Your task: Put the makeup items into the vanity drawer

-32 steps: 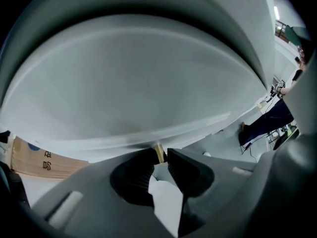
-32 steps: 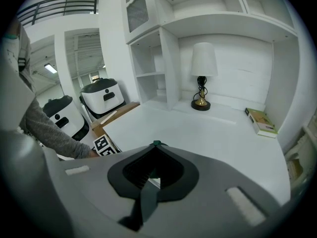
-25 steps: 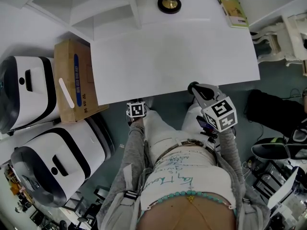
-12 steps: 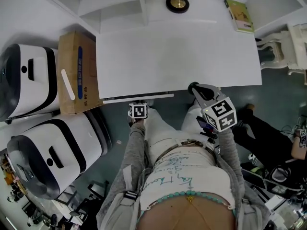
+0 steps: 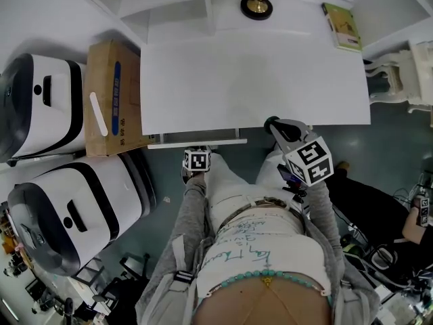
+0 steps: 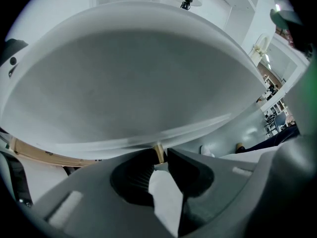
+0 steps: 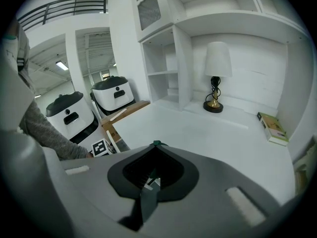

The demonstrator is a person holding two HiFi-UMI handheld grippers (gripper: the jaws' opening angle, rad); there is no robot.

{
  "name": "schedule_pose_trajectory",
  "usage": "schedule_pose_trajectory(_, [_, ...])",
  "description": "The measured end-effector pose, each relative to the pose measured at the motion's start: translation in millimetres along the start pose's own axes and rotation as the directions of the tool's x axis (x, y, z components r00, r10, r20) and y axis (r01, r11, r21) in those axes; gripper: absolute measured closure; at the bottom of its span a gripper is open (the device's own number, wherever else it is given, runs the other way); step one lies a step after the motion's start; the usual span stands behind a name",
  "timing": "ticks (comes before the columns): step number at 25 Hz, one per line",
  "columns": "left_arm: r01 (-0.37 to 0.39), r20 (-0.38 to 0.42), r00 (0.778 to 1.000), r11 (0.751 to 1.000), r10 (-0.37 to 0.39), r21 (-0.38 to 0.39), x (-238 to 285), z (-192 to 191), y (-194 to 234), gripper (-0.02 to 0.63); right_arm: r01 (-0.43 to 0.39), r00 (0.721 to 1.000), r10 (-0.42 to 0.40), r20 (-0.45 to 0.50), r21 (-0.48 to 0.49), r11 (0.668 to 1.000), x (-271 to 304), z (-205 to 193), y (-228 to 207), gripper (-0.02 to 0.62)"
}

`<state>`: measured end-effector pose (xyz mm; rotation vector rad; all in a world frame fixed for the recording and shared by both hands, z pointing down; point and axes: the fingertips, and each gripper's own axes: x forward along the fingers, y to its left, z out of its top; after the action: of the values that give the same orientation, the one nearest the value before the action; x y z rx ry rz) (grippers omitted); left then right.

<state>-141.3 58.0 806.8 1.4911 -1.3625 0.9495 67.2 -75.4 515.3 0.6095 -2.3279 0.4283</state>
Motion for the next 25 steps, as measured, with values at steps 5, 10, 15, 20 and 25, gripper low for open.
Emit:
schedule_pose_trajectory(5, [0.0, -0.013, 1.0, 1.0, 0.0, -0.004, -3, -7, -3, 0.515, -0.011, 1.0, 0.011, -0.002, -0.012, 1.0, 1, 2, 4, 0.566])
schedule_pose_trajectory(10, [-0.002, -0.021, 1.0, 1.0, 0.002, -0.011, -6, -17, -5, 0.517, -0.027, 1.0, 0.027, -0.005, -0.025, 0.999, 4, 3, 8, 0.566])
schedule_pose_trajectory(15, [-0.006, -0.031, 1.0, 1.0, 0.006, -0.017, -9, -27, -10, 0.515, -0.047, 0.999, 0.047, -0.005, -0.041, 0.998, 7, 3, 10, 0.566])
schedule_pose_trajectory(20, [-0.004, -0.041, 0.999, 1.0, 0.003, -0.025, -13, -42, -13, 0.517, -0.072, 0.997, 0.071, -0.012, -0.064, 0.995, 9, 4, 20, 0.566])
schedule_pose_trajectory(25, [-0.007, -0.047, 0.999, 1.0, 0.006, -0.027, -15, -52, -16, 0.517, -0.095, 0.995, 0.094, -0.016, -0.086, 0.992, 13, 7, 27, 0.566])
